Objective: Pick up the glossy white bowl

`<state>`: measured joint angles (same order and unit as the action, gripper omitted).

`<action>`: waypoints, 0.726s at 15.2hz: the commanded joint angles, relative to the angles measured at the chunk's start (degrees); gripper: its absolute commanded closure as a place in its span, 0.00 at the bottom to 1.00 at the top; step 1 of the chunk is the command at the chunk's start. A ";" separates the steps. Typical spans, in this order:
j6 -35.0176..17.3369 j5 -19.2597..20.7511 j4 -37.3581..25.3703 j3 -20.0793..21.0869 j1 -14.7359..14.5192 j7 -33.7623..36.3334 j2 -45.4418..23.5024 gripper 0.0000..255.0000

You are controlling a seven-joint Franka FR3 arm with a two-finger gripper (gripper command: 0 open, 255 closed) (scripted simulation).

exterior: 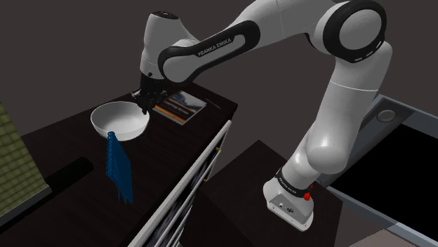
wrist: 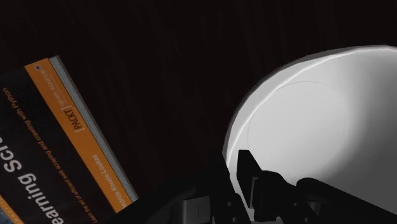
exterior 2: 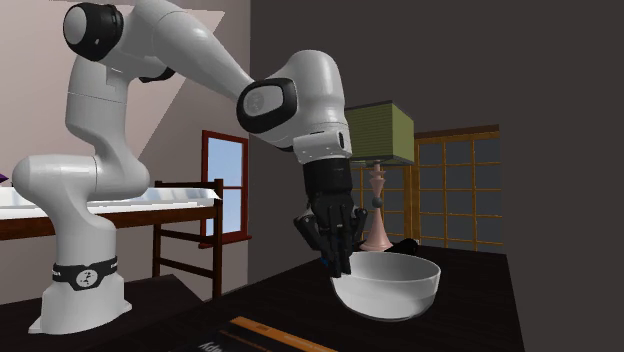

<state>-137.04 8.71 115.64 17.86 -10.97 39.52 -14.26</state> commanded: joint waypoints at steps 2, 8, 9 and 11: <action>-0.01 0.00 0.01 0.00 0.00 0.01 -0.03 1.00; 2.66 -0.97 -1.05 0.34 0.20 -0.65 1.70 1.00; 3.34 -1.20 -1.36 0.41 0.25 -0.82 2.09 1.00; 4.70 -1.63 -2.01 0.53 0.34 -1.14 2.85 1.00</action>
<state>-132.87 7.27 113.81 18.33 -10.66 38.50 -11.80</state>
